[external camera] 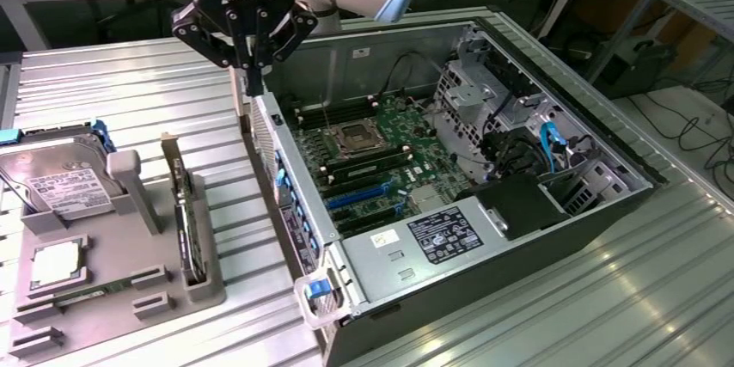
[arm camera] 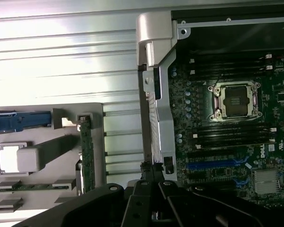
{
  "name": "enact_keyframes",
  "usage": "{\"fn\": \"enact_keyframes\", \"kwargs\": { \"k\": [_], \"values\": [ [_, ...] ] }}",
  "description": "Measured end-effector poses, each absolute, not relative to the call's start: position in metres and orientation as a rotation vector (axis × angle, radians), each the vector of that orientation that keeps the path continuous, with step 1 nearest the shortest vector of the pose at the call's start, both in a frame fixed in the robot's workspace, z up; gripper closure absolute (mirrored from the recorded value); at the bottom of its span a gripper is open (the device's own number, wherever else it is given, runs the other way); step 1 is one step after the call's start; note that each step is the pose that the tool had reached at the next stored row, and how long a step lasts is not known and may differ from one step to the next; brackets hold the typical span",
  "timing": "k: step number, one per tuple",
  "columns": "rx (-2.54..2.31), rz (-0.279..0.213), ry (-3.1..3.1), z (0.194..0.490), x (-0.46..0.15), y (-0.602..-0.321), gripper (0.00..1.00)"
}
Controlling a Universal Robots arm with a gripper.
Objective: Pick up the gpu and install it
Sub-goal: 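Reach for the gpu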
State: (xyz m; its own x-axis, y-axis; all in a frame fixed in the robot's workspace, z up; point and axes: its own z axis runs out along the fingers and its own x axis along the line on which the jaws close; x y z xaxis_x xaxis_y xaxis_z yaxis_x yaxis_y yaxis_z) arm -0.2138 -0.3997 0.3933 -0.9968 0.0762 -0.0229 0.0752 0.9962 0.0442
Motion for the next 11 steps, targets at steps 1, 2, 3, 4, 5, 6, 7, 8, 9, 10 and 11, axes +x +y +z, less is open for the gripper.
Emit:
{"fn": "enact_keyframes", "kwargs": {
  "k": [1,2,3,4,5,6,7,8,9,10,11],
  "values": [
    [0.118,0.068,3.114,0.393,-0.215,-0.4,0.89],
    [0.118,0.068,3.114,0.393,-0.215,-0.4,0.89],
    [0.118,0.068,3.114,0.393,-0.216,-0.4,0.89],
    [0.118,0.068,3.114,0.393,-0.217,-0.4,0.89],
    [0.118,0.068,3.114,0.393,-0.219,-0.4,0.89],
    [0.118,0.068,3.114,0.393,-0.22,-0.4,0.89],
    [0.118,0.068,3.114,0.393,-0.221,-0.4,0.89],
    [0.118,0.068,3.114,0.393,-0.222,-0.4,0.89],
    [0.118,0.068,3.114,0.393,-0.223,-0.4,0.89],
    [0.118,0.068,3.114,0.393,-0.225,-0.4,0.89],
    [0.118,0.068,3.114,0.393,-0.227,-0.401,0.89]
  ]
}}
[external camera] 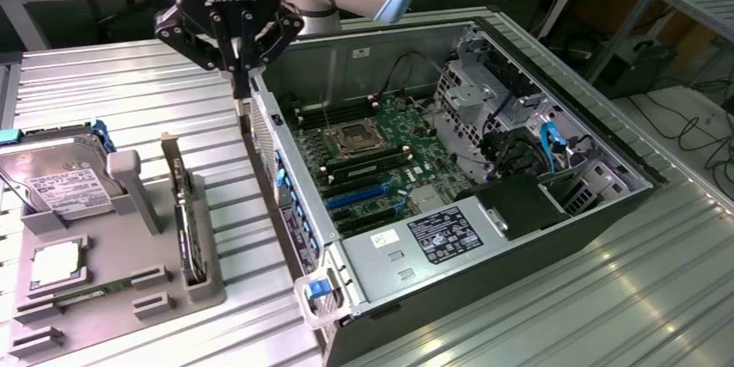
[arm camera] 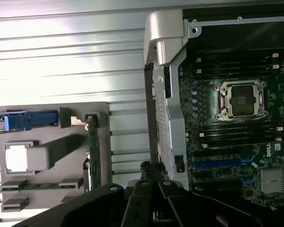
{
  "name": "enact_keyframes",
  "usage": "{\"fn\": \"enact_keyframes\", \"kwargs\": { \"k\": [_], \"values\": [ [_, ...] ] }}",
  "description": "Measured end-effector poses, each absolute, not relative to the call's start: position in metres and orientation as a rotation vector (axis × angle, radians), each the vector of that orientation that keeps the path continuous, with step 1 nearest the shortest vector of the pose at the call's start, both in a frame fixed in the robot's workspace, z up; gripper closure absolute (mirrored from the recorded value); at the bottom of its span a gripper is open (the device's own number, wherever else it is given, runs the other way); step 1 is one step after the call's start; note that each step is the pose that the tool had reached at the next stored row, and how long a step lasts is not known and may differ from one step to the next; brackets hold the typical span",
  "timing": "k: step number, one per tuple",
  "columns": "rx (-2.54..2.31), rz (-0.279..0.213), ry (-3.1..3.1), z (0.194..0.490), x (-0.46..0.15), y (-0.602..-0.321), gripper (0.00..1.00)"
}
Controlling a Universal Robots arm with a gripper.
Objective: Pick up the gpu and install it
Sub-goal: 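Reach for the gpu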
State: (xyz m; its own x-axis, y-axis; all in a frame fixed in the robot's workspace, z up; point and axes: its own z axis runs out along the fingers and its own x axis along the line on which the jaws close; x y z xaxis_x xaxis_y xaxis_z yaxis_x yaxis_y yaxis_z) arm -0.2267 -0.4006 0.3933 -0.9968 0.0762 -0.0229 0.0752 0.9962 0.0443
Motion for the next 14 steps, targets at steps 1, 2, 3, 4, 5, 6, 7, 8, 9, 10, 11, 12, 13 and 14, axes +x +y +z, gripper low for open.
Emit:
{"fn": "enact_keyframes", "kwargs": {
  "k": [1,2,3,4,5,6,7,8,9,10,11,12,13,14],
  "values": [
    [0.118,0.067,3.114,0.393,-0.228,-0.401,0.89],
    [0.118,0.067,3.114,0.393,-0.23,-0.401,0.89],
    [0.118,0.068,3.114,0.393,-0.231,-0.401,0.89],
    [0.118,0.068,3.114,0.393,-0.233,-0.401,0.89],
    [0.118,0.068,3.114,0.393,-0.234,-0.401,0.89],
    [0.118,0.068,3.114,0.393,-0.236,-0.402,0.89],
    [0.117,0.068,3.114,0.393,-0.238,-0.402,0.89],
    [0.117,0.068,3.114,0.393,-0.239,-0.402,0.89],
    [0.117,0.068,3.114,0.393,-0.24,-0.402,0.89],
    [0.117,0.068,3.114,0.393,-0.242,-0.402,0.89],
    [0.117,0.068,3.114,0.393,-0.243,-0.402,0.89],
    [0.117,0.068,3.114,0.393,-0.244,-0.402,0.89],
    [0.117,0.068,3.114,0.393,-0.246,-0.402,0.89],
    [0.117,0.068,3.114,0.393,-0.247,-0.402,0.89]
  ]
}}
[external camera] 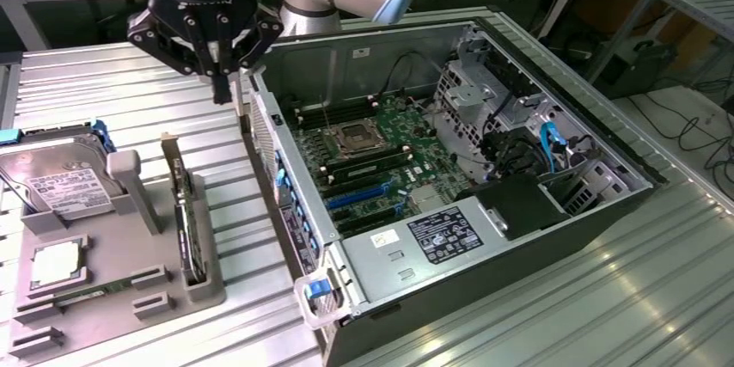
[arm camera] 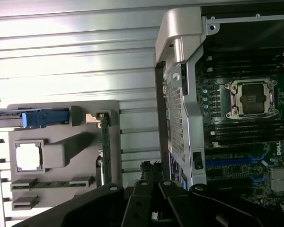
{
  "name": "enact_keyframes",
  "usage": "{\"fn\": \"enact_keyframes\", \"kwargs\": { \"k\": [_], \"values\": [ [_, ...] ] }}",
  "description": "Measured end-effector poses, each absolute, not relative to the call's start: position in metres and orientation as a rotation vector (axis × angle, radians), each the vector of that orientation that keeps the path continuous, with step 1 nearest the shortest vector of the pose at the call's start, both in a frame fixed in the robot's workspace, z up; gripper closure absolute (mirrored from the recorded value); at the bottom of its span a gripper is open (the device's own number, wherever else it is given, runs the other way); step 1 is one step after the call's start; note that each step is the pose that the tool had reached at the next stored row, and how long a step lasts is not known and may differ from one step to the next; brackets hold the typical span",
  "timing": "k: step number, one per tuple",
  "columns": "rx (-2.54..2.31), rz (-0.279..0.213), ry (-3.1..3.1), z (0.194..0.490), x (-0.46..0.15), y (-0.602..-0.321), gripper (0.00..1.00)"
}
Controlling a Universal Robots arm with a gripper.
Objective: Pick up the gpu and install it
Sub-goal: 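Reach for the gpu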
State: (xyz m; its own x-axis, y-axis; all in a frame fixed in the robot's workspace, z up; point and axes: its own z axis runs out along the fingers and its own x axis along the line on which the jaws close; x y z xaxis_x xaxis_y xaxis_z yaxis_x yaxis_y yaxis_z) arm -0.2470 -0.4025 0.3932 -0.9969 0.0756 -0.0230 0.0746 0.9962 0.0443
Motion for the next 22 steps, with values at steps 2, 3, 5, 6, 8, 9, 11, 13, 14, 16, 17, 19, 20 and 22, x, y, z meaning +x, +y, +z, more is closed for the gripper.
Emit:
{"fn": "enact_keyframes", "kwargs": {
  "k": [2,3,5,6,8,9,11,13,14,16,17,19,20,22],
  "values": [
    [0.117,0.068,3.114,0.393,-0.249,-0.403,0.89],
    [0.117,0.068,3.114,0.393,-0.251,-0.403,0.89],
    [0.117,0.068,3.114,0.393,-0.253,-0.403,0.89],
    [0.117,0.068,3.114,0.393,-0.254,-0.403,0.89],
    [0.117,0.068,3.114,0.393,-0.257,-0.403,0.89],
    [0.117,0.068,3.114,0.393,-0.258,-0.403,0.89],
    [0.117,0.068,3.114,0.393,-0.26,-0.404,0.89],
    [0.117,0.068,3.114,0.393,-0.262,-0.404,0.89],
    [0.117,0.068,3.114,0.393,-0.264,-0.404,0.89],
    [0.117,0.068,3.114,0.393,-0.266,-0.404,0.89],
    [0.117,0.068,3.114,0.393,-0.268,-0.404,0.89],
    [0.116,0.068,3.114,0.393,-0.27,-0.404,0.89],
    [0.116,0.068,3.114,0.393,-0.272,-0.405,0.89],
    [0.116,0.068,3.114,0.393,-0.275,-0.405,0.89]
  ]
}}
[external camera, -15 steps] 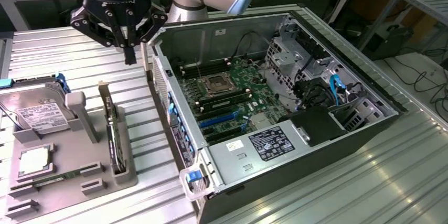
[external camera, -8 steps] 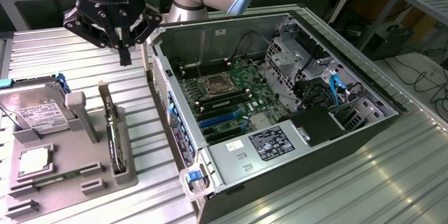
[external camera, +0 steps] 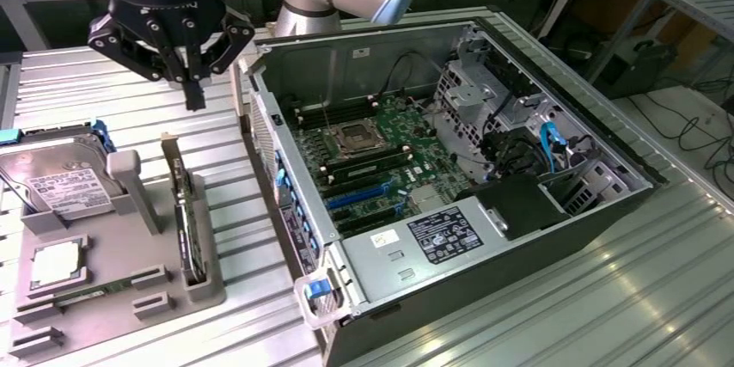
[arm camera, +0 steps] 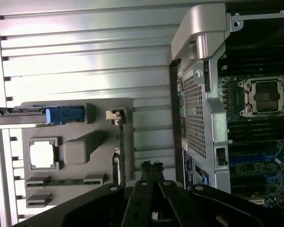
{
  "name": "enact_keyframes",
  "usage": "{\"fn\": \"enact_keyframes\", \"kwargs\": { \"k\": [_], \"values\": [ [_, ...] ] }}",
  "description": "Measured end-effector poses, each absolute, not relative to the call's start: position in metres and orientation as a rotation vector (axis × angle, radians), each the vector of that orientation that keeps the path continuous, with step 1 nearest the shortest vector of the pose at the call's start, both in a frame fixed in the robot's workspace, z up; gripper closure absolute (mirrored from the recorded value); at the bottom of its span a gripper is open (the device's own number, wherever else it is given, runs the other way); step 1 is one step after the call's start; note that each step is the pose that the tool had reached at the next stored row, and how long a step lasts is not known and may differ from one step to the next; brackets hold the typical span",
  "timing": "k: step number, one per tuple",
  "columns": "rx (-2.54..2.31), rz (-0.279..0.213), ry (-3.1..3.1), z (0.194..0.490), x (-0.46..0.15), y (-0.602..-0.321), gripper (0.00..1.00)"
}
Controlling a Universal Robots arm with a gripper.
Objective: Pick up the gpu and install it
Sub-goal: 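Reach for the gpu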
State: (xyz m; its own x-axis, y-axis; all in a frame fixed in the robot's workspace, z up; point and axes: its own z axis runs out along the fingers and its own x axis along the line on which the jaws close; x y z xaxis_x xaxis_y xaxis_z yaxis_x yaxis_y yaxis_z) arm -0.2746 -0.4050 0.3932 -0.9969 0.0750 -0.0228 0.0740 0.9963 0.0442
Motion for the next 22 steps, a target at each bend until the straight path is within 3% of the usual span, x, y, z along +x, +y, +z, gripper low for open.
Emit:
{"fn": "enact_keyframes", "kwargs": {
  "k": [22],
  "values": [
    [0.112,0.068,3.114,0.393,-0.311,-0.409,0.89]
  ]
}}
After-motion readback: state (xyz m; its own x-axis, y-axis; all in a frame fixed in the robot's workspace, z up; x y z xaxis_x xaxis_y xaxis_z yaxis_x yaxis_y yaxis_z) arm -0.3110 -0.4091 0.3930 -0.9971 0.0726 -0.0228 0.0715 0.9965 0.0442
